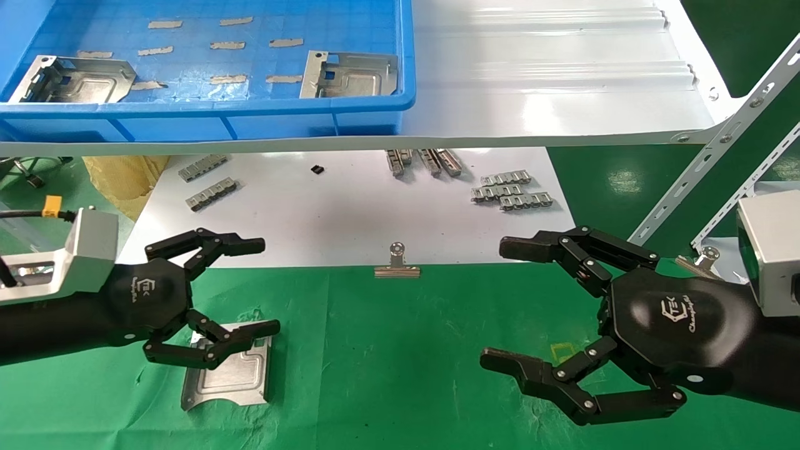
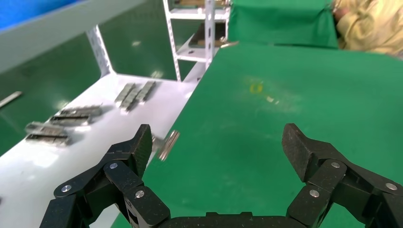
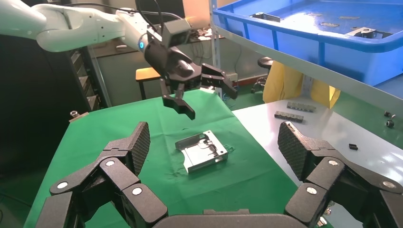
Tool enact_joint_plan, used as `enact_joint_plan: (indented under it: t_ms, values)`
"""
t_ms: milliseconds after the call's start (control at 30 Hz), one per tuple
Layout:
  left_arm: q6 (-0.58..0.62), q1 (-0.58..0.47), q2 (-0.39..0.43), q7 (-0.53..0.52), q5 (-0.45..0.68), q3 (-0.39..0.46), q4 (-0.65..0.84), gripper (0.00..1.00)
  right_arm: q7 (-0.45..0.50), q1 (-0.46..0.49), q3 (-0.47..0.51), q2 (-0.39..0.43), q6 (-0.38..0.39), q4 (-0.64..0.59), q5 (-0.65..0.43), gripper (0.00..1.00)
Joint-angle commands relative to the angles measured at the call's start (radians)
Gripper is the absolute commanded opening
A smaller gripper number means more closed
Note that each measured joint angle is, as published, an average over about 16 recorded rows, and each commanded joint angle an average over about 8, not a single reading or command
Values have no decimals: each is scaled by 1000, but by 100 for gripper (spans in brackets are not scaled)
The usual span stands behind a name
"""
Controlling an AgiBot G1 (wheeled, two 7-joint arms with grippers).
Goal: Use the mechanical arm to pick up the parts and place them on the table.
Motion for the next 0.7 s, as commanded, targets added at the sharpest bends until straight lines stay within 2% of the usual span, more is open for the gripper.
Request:
enact_joint_plan:
  t_ms: [33,700]
  values:
    - [-4,19,-8,-26,-12,-16,-41,100,0,0,0,0,0,0,0,100]
    - [-40,206,-86,-289,-137,-180,-449,100,0,0,0,0,0,0,0,100]
